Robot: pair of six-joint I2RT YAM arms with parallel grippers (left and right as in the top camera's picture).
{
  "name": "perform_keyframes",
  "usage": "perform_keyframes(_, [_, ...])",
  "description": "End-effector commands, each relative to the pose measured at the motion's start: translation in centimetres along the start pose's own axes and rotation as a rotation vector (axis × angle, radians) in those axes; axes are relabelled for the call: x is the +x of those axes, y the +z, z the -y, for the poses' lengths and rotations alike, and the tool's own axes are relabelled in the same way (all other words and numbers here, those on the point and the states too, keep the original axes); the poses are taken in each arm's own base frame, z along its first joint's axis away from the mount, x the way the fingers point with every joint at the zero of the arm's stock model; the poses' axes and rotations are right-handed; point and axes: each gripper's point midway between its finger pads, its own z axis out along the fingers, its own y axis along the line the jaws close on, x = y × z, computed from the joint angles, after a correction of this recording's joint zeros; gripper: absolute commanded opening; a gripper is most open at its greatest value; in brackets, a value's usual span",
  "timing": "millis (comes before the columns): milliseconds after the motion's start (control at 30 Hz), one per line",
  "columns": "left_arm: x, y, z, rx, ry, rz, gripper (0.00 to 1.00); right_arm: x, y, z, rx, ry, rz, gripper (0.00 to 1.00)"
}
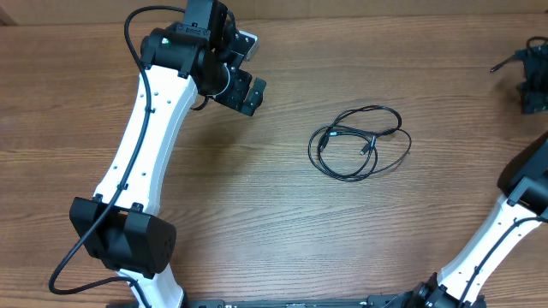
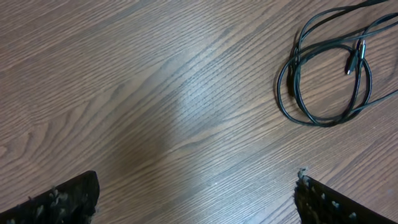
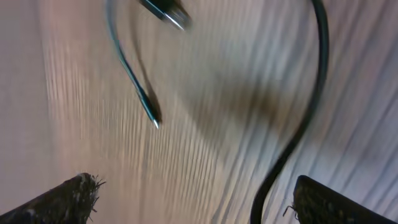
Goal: Untangle cables
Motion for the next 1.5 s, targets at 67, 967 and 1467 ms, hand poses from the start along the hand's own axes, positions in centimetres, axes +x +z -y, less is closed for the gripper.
perform_keyframes(67, [0.0,0.3,0.3,0.018,-0.013,-0.003,1.00,4.3,-1.0,-1.0,-0.051,0.417,-0.278,1.00])
perform_keyframes(967, [0.7,0.3,0.4,0.019,0.019,-0.029,1.00,4.2,1.0,-5.1,0.095,-0.690,0.149,0.93])
perform_keyframes(1467, [0.0,0.3,0.2,0.010,0.025,-0.003,1.00,-4.4,-3.7,7.2,0.332,-0.122,0.173,0.04])
